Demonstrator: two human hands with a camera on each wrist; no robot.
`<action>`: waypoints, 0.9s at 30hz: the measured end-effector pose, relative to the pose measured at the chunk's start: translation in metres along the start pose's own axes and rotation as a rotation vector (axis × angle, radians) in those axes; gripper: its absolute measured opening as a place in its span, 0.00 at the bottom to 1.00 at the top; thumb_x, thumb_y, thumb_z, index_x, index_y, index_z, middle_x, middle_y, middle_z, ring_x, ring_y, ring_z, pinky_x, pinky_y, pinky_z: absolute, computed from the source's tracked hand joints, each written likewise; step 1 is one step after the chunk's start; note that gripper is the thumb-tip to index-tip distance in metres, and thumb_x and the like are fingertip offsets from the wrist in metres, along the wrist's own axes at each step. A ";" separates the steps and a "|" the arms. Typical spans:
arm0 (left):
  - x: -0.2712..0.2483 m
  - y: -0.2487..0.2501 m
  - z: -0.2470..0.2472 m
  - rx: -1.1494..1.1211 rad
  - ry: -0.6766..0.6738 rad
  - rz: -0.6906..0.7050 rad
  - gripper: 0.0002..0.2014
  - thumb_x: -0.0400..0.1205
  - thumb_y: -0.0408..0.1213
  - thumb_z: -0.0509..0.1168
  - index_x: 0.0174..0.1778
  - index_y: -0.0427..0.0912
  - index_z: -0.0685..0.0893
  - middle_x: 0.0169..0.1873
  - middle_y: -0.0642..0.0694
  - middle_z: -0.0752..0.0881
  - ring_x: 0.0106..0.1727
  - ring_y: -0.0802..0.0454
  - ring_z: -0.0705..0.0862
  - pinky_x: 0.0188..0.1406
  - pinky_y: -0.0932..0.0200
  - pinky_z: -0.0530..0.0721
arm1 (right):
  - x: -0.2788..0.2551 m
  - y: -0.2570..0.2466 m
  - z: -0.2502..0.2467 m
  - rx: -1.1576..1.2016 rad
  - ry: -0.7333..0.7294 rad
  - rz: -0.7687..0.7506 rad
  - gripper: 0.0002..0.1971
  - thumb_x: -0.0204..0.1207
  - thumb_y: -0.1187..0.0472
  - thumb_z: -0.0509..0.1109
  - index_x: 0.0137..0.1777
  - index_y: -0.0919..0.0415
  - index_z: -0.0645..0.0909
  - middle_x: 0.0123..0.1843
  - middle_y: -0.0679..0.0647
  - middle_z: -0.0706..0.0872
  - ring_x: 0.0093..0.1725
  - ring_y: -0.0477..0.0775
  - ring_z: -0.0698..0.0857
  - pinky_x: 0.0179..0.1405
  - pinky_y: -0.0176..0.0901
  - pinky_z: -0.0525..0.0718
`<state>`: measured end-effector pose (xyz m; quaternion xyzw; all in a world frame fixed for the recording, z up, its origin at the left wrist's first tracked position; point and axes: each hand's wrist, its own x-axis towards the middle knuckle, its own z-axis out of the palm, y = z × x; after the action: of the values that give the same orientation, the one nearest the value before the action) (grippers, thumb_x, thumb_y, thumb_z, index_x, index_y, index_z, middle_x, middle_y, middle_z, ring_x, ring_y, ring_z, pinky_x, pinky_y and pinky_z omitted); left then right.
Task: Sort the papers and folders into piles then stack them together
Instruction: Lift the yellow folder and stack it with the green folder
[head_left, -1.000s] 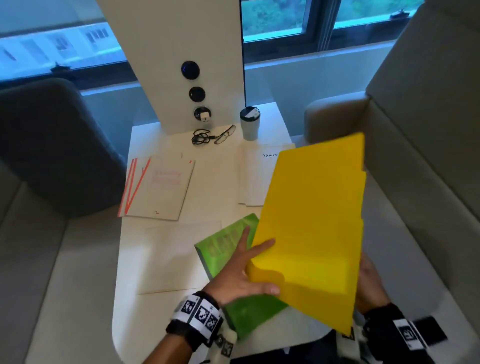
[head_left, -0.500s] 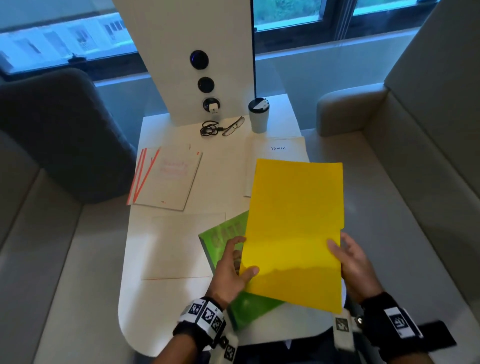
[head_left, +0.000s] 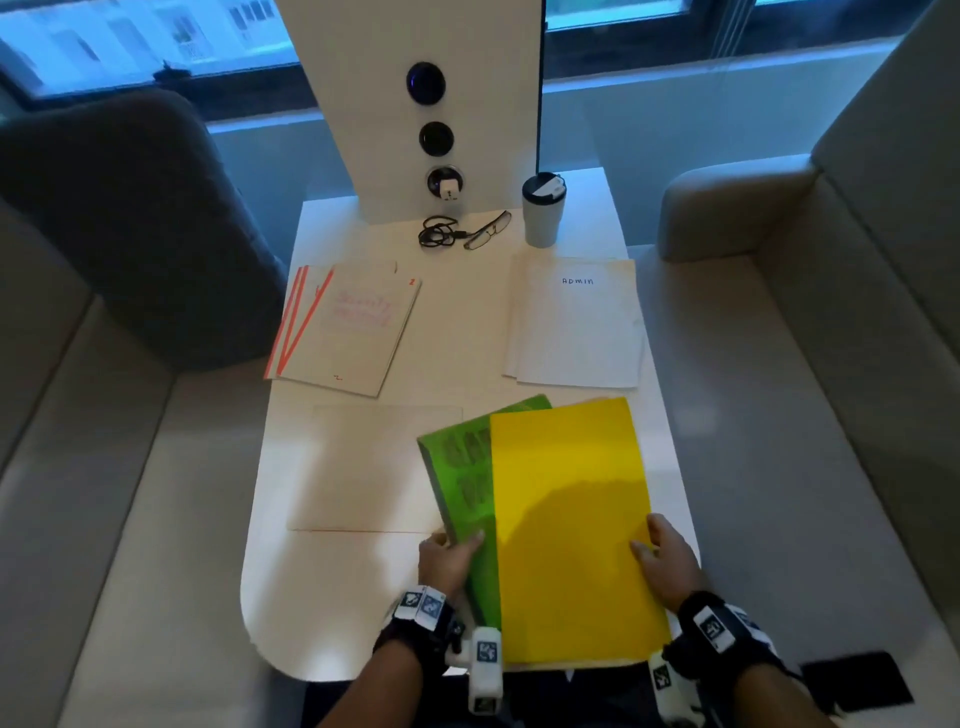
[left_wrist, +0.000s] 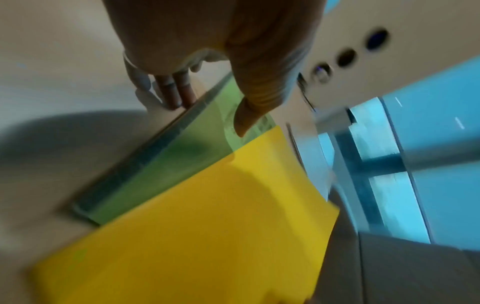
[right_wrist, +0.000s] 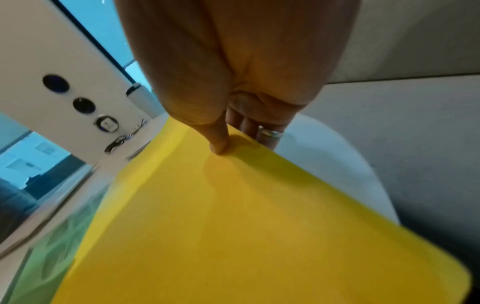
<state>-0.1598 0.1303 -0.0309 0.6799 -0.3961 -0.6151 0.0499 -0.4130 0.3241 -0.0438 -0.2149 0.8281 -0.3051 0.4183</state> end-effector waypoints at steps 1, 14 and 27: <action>0.001 0.001 -0.002 -0.071 -0.047 -0.036 0.25 0.76 0.43 0.80 0.65 0.34 0.85 0.58 0.36 0.92 0.54 0.38 0.92 0.57 0.42 0.92 | 0.000 0.001 0.004 0.005 -0.030 0.002 0.08 0.85 0.65 0.68 0.61 0.58 0.77 0.59 0.57 0.86 0.61 0.60 0.86 0.63 0.59 0.85; -0.030 0.081 -0.132 -0.448 -0.039 0.375 0.15 0.90 0.28 0.57 0.69 0.42 0.84 0.57 0.42 0.93 0.53 0.43 0.92 0.53 0.45 0.92 | -0.009 0.005 -0.007 0.038 0.142 0.073 0.09 0.82 0.62 0.74 0.58 0.56 0.78 0.48 0.52 0.88 0.49 0.59 0.87 0.54 0.55 0.86; 0.001 0.007 -0.005 0.617 -0.166 0.361 0.15 0.86 0.37 0.64 0.68 0.39 0.81 0.65 0.40 0.84 0.61 0.47 0.83 0.66 0.58 0.79 | -0.024 -0.009 -0.005 -0.129 0.369 0.147 0.20 0.87 0.44 0.61 0.57 0.62 0.84 0.54 0.65 0.84 0.49 0.61 0.82 0.53 0.53 0.79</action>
<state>-0.1583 0.1228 -0.0272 0.5300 -0.6791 -0.5011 -0.0819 -0.4031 0.3341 -0.0217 -0.1205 0.9220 -0.2543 0.2660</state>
